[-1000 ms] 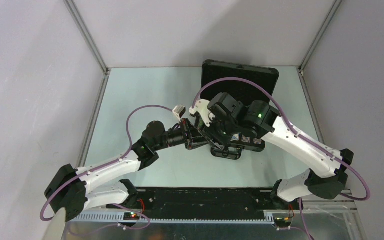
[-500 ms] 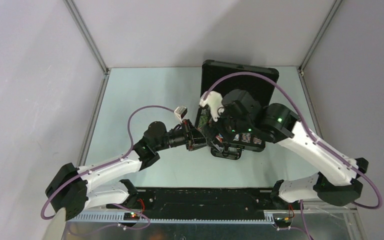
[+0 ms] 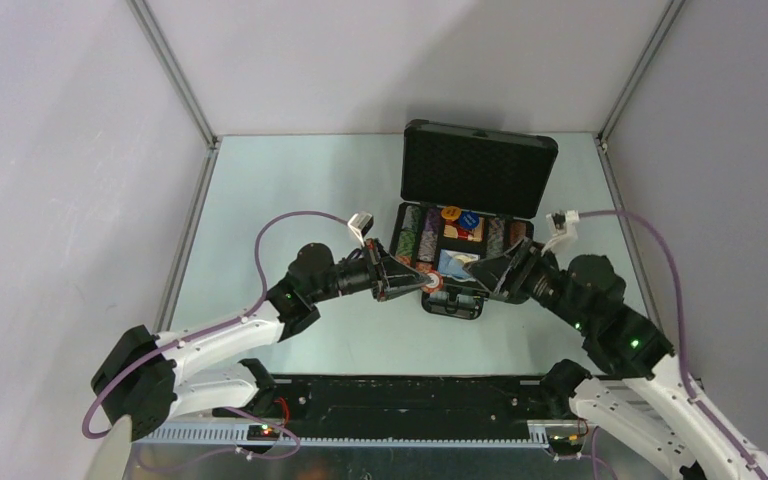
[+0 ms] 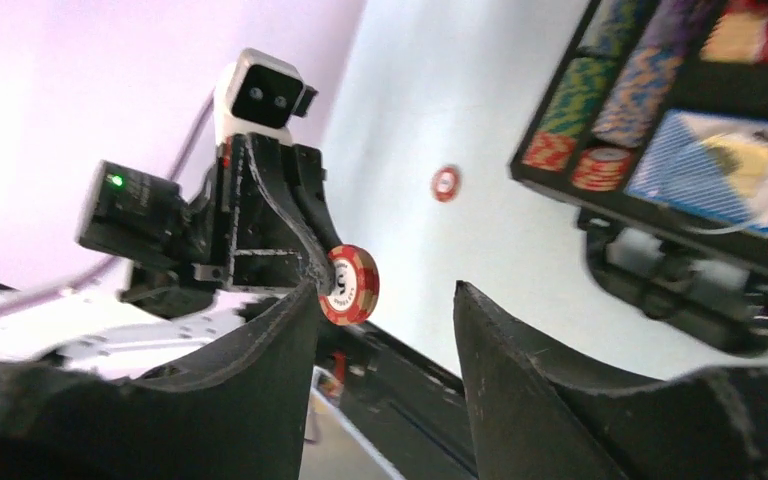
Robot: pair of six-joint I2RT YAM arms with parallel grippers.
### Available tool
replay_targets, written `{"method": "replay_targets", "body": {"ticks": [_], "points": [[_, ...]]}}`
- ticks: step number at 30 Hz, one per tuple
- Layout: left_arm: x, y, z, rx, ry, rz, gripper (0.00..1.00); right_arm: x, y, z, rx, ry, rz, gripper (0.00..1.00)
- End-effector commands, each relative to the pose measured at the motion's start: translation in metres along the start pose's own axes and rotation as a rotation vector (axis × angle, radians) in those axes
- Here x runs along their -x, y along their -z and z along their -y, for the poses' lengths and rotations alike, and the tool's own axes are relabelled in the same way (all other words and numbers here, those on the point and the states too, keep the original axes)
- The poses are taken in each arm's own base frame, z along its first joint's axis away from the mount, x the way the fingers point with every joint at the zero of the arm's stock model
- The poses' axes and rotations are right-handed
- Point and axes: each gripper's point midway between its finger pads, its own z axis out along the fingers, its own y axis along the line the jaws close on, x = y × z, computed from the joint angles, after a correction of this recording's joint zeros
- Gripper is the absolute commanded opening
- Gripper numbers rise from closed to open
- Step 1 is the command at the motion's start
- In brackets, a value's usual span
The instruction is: Pack up texas hold em set
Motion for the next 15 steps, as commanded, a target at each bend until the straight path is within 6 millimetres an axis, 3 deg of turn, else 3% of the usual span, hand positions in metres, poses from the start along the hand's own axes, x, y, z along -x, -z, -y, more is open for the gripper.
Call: {"method": "replay_targets", "body": {"ticks": [1,9,15], "points": [[0.003,0.002,0.020,-0.062,-0.060,0.022,0.00,0.013,0.003,-0.035,0.240,-0.315,0.110,0.55],[0.001,0.001,0.027,-0.077,-0.070,0.021,0.00,-0.016,-0.014,-0.023,0.276,-0.471,0.029,0.62],[-0.001,-0.001,0.034,-0.091,-0.077,0.019,0.00,-0.018,-0.021,-0.030,0.353,-0.508,0.018,0.61]]}}
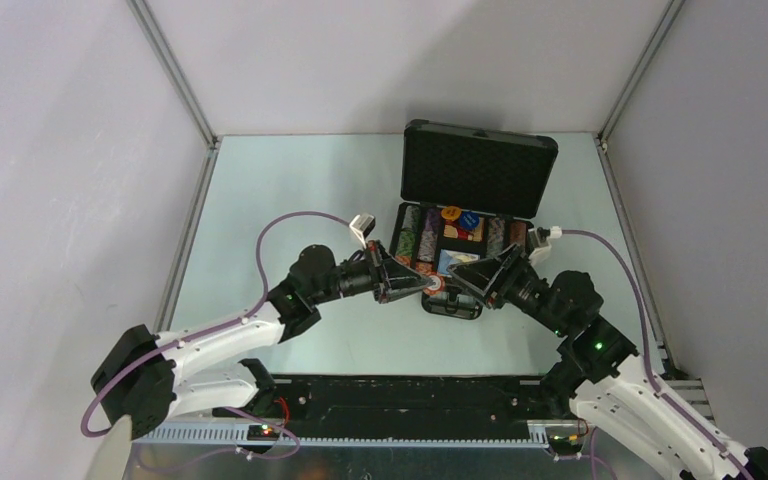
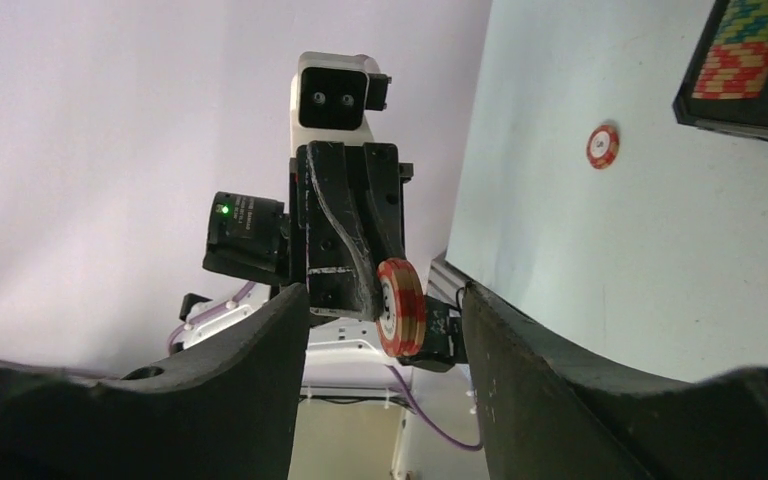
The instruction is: Pack up texas hold em set
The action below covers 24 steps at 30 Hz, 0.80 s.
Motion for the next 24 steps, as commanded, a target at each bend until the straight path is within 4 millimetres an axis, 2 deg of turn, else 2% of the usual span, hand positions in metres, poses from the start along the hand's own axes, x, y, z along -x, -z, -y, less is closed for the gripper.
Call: {"method": "replay_targets", "body": {"ticks": [1,9,15,24], "points": [[0.002,0.000,0.033,-0.090,-0.068,0.021,0.00,0.001,-0.003,-0.029,0.132,-0.050,-0.013,0.60],[0.003,-0.001,0.038,-0.099,-0.073,0.031,0.00,-0.005,-0.004,-0.022,0.118,-0.084,-0.036,0.51],[0.006,-0.004,0.045,-0.109,-0.077,0.043,0.00,-0.012,-0.004,-0.019,0.122,-0.112,-0.065,0.48],[0.008,-0.007,0.050,-0.116,-0.081,0.041,0.00,-0.017,-0.003,-0.025,0.151,-0.113,-0.086,0.44]]}}
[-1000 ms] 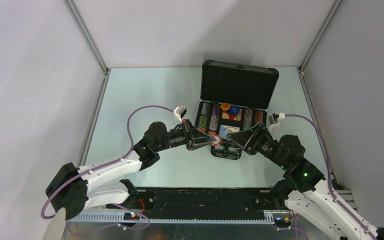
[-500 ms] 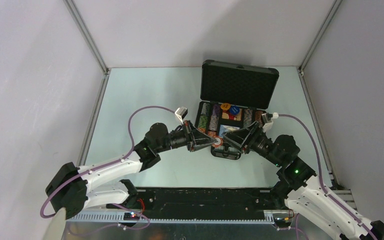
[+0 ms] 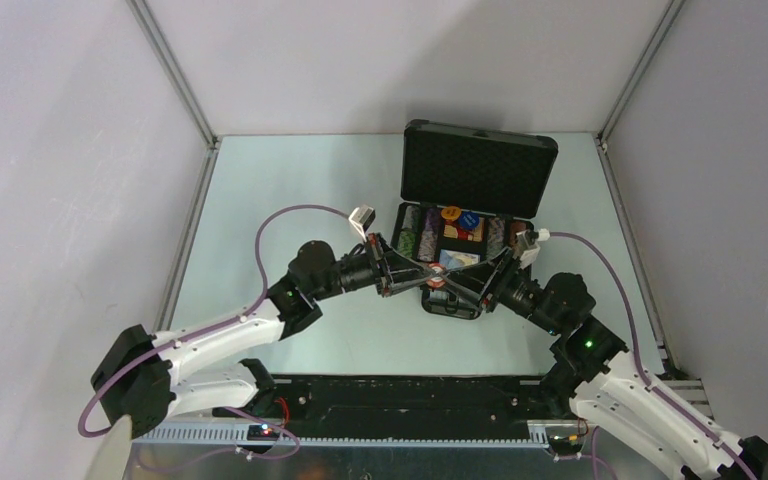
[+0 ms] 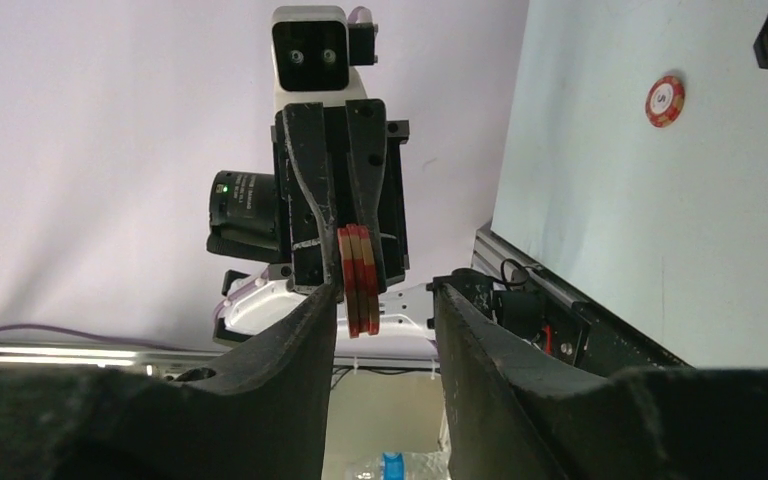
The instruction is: Pack up texas hold em set
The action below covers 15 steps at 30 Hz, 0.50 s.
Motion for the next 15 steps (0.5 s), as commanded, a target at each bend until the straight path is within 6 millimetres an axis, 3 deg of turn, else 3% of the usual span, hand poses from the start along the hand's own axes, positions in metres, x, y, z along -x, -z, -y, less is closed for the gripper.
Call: {"method": "replay_targets", "body": {"ticks": [1,11,15], "points": [[0.0040,-0.0035,0.0283,-0.075,-0.053,0.015,0.00,-0.0034,0.0015,-0.0201,0.084,0.002,-0.017,0.43],[0.0010,-0.0076,0.0294,-0.075,-0.050,-0.005,0.00,-0.0049,-0.0029,-0.0193,0.121,-0.024,-0.020,0.38],[0.0003,-0.0092,0.0291,-0.074,-0.050,-0.010,0.00,-0.0051,-0.0048,-0.0159,0.120,-0.032,-0.021,0.26]]}}
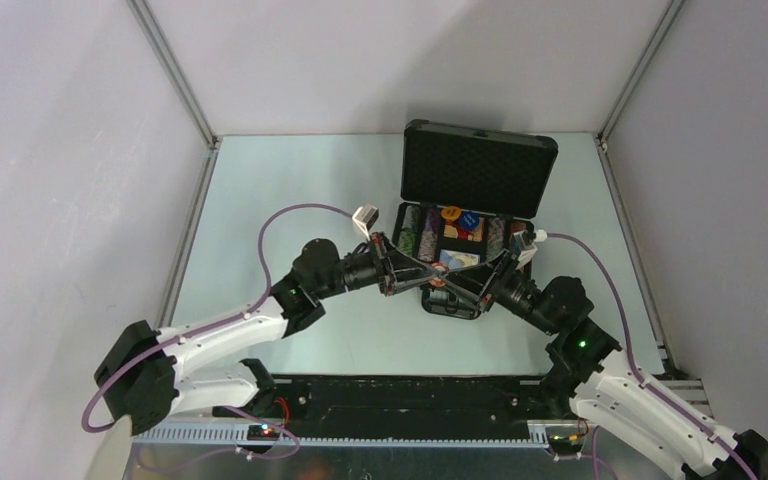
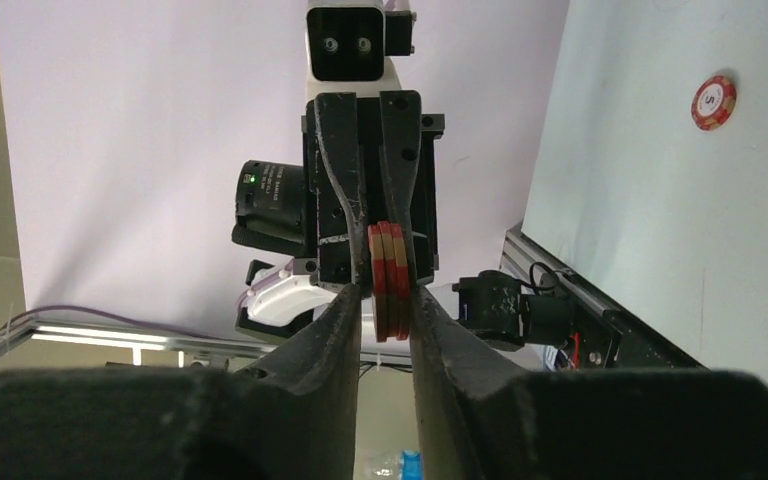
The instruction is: Pack up texas hold em set
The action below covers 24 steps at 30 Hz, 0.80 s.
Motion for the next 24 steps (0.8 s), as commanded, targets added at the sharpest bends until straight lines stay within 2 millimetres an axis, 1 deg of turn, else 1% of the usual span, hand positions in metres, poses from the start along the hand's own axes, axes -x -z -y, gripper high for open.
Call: {"method": "replay_targets", "body": {"ticks": [1,2,5,6,8,9,10,11,12,13,14,15,17,18,19,20,21,22,23,24], "points": [[0.000,-0.004,0.030,-0.080,-0.053,-0.004,0.00,-0.002,-0.001,-0.011,0.053,0.000,-0.011,0.20],[0.000,-0.004,0.029,-0.079,-0.052,-0.006,0.00,-0.002,-0.001,-0.011,0.053,0.000,-0.011,0.16],[0.000,-0.004,0.029,-0.080,-0.054,-0.005,0.00,0.000,0.000,-0.008,0.042,0.015,0.002,0.00],[0.000,-0.003,0.029,-0.079,-0.057,-0.003,0.00,0.000,0.001,-0.007,0.038,0.022,0.003,0.00],[-0.001,-0.003,0.028,-0.078,-0.058,-0.005,0.10,0.001,0.003,-0.005,0.030,0.036,0.011,0.00],[0.000,-0.003,0.027,-0.076,-0.059,-0.003,0.22,0.002,0.004,-0.003,0.020,0.041,0.018,0.00],[0.000,-0.004,0.026,-0.073,-0.060,-0.002,0.28,0.004,0.005,-0.004,0.019,0.054,0.026,0.00],[0.000,-0.004,0.025,-0.072,-0.061,0.000,0.45,0.005,0.007,-0.001,0.004,0.059,0.031,0.00],[0.001,-0.003,0.026,-0.073,-0.065,0.002,0.52,0.007,0.009,-0.002,0.005,0.073,0.041,0.00],[0.002,-0.003,0.026,-0.073,-0.068,0.007,0.66,0.008,0.010,0.003,-0.016,0.075,0.043,0.00],[0.003,-0.003,0.025,-0.072,-0.073,0.010,0.71,0.012,0.012,0.001,-0.016,0.091,0.058,0.00],[0.006,-0.003,0.025,-0.071,-0.075,0.015,0.81,0.013,0.014,0.005,-0.036,0.094,0.062,0.00],[0.011,0.000,0.023,-0.068,-0.081,0.028,0.92,0.020,0.019,0.006,-0.059,0.123,0.087,0.00],[0.013,0.002,0.022,-0.066,-0.085,0.031,0.96,0.024,0.022,0.008,-0.080,0.149,0.104,0.00],[0.020,0.007,0.020,-0.061,-0.090,0.049,0.97,0.027,0.024,0.005,-0.086,0.167,0.113,0.00],[0.024,0.010,0.018,-0.058,-0.093,0.056,0.99,0.032,0.026,0.012,-0.121,0.203,0.124,0.00],[0.033,0.017,0.015,-0.047,-0.105,0.085,0.99,0.035,0.028,0.008,-0.123,0.258,0.129,0.00],[0.036,0.021,0.009,-0.023,-0.103,0.089,0.99,0.038,0.028,0.013,-0.149,0.278,0.134,0.00],[0.046,0.030,0.008,-0.012,-0.130,0.124,1.00,0.043,0.029,0.009,-0.152,0.345,0.139,0.00],[0.049,0.035,-0.002,0.033,-0.125,0.129,1.00,0.044,0.026,0.017,-0.191,0.363,0.121,0.00]]}}
